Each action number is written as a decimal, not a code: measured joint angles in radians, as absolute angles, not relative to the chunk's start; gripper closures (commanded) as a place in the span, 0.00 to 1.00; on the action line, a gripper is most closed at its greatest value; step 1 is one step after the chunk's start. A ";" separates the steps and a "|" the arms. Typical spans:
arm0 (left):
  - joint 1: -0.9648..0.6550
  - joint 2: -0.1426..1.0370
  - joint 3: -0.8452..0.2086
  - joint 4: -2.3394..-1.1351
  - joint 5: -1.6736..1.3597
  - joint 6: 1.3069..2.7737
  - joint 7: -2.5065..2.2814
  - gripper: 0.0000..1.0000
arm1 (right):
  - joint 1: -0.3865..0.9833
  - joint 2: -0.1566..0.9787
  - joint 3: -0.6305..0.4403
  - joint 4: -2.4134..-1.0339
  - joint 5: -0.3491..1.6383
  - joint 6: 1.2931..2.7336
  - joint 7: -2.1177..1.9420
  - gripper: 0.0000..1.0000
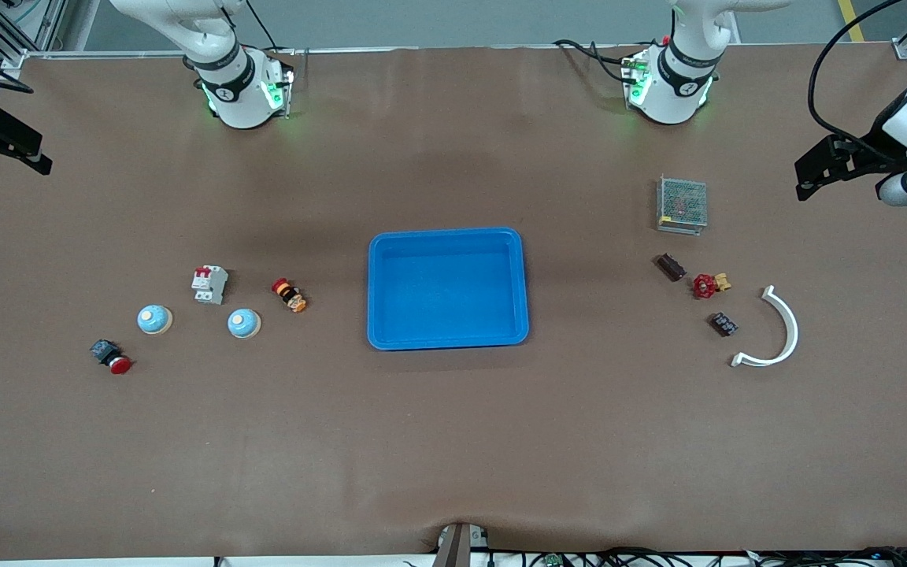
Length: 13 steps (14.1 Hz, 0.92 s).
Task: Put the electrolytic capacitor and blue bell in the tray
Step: 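Reach the left gripper to the capacitor while the right gripper reaches the bell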
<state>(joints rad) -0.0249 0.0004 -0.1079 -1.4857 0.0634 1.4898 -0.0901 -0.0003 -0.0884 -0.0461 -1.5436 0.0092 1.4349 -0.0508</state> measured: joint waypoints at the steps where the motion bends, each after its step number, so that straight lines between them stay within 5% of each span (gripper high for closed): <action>1: -0.025 0.000 -0.108 -1.486 0.064 1.490 -0.094 0.00 | 0.000 -0.088 -0.046 -1.544 0.009 1.435 -0.051 0.00; 13: 0.056 0.030 -0.098 -1.594 0.056 1.513 -0.172 0.00 | 0.000 -0.088 -0.046 -1.543 0.009 1.435 -0.051 0.00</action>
